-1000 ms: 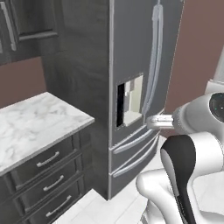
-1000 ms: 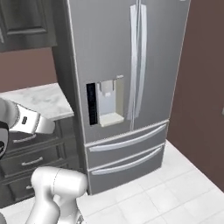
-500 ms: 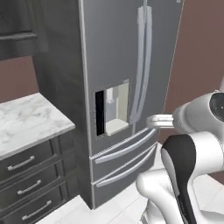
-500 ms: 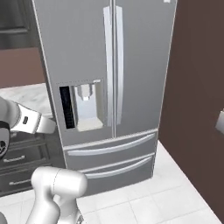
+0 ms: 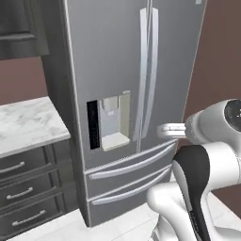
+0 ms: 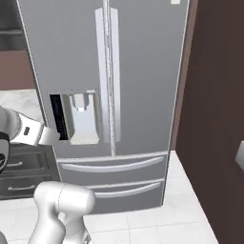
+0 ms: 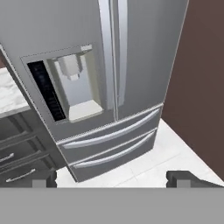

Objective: Move the hot dog bun to the plate on the dining table and place the condiment next to that plate. Then navigate to the fridge and take the sausage and place it on the plate as well.

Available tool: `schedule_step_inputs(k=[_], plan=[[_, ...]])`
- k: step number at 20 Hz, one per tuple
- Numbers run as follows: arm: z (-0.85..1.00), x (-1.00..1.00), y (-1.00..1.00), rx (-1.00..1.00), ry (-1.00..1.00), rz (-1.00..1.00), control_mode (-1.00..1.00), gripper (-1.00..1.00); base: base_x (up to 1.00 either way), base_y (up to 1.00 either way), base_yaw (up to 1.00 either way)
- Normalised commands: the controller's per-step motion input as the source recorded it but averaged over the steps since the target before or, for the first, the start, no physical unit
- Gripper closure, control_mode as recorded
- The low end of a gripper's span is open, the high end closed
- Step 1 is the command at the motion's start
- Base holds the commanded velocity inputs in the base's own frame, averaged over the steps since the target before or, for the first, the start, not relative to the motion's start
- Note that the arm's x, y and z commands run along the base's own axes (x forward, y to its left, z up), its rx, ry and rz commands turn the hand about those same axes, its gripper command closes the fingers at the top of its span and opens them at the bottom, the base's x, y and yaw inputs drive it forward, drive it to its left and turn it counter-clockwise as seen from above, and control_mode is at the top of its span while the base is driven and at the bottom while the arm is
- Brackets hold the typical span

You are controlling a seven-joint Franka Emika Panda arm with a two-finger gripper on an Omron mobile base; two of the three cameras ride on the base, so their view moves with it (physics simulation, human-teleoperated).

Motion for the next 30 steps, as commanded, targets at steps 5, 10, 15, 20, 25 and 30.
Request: schedule_step_inputs(k=[5, 10, 15, 20, 25, 30], plan=[[0.00, 0.00, 0.00, 0.00, 0.00, 0.00, 1.00, -1.00, 0.02, -0.77, 0.37], [0.00, 0.00, 0.00, 0.00, 0.00, 0.00, 1.00, -1.00, 0.08, -0.50, 0.42], [0.00, 0.00, 0.00, 0.00, 0.00, 0.00, 1.00, -1.00, 0.11, -0.43, 0.46], [0.00, 0.00, 0.00, 0.00, 0.00, 0.00, 1.00, -1.00, 0.01, -0.54, 0.30], [0.00, 0.00, 0.00, 0.00, 0.00, 0.00, 1.00, -1.00, 0.00, -0.35, 0.04], [0.00, 0.00, 0.00, 0.00, 0.00, 0.00, 1.00, -1.00, 0.20, 0.13, -0.18]])
